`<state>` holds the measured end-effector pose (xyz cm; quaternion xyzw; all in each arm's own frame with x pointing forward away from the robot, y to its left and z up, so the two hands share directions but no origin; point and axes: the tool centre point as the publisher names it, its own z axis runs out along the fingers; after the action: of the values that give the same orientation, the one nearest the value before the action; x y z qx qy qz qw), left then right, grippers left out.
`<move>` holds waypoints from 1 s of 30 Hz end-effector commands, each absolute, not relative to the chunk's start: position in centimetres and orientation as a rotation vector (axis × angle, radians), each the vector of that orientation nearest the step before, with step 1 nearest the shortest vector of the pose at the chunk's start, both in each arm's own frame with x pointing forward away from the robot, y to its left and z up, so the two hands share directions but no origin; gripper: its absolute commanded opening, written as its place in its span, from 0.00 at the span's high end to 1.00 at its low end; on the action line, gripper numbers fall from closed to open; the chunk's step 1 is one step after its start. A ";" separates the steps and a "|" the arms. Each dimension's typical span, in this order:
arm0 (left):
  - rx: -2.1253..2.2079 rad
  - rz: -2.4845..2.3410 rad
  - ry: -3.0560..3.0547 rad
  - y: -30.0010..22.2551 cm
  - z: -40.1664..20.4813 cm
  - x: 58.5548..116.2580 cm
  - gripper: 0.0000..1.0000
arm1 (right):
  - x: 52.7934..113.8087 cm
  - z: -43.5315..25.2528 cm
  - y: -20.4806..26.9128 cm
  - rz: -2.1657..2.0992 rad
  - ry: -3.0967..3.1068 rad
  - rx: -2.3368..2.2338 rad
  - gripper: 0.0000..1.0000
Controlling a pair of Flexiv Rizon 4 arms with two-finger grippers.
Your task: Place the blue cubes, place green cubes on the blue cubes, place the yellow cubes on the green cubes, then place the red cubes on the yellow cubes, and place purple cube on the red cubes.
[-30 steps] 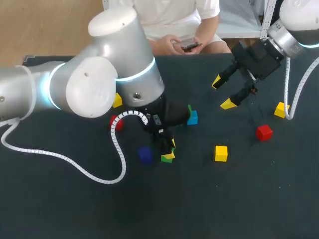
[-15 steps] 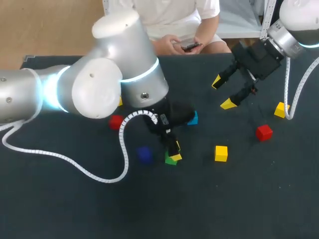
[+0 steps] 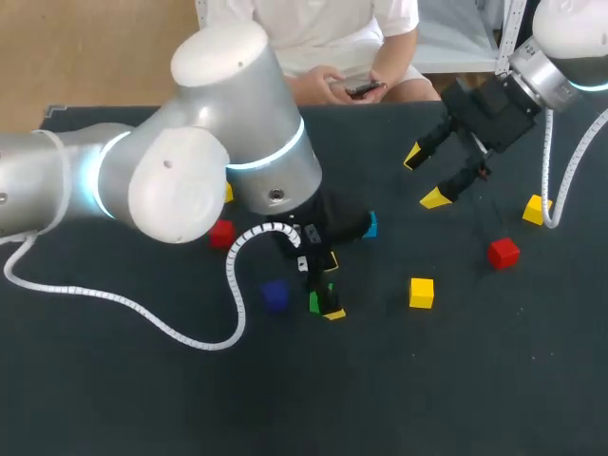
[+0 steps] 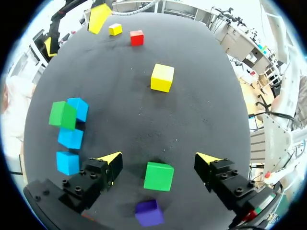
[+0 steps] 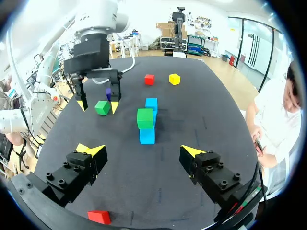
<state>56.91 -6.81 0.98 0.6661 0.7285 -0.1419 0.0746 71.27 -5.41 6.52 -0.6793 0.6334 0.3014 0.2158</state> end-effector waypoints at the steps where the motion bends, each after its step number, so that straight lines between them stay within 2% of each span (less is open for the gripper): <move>1: 1.975 -0.378 2.183 -5.4 2.2 55.8 0.00 | 71.2 6.5 -5.4 0.834 1.755 -1.881 0.00; 14: 1.983 -0.427 2.134 -3.2 0.9 56.1 0.00 | 71.2 6.5 -5.4 0.834 1.755 -1.881 0.00; 30: 2.070 -0.464 2.076 -3.8 1.3 57.6 0.00 | 71.2 6.5 -5.4 0.834 1.755 -1.881 0.00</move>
<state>56.87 -3.40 1.30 0.6922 0.6991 -0.1521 0.0951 71.27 -5.41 6.52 -0.6793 0.6334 0.3014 0.2158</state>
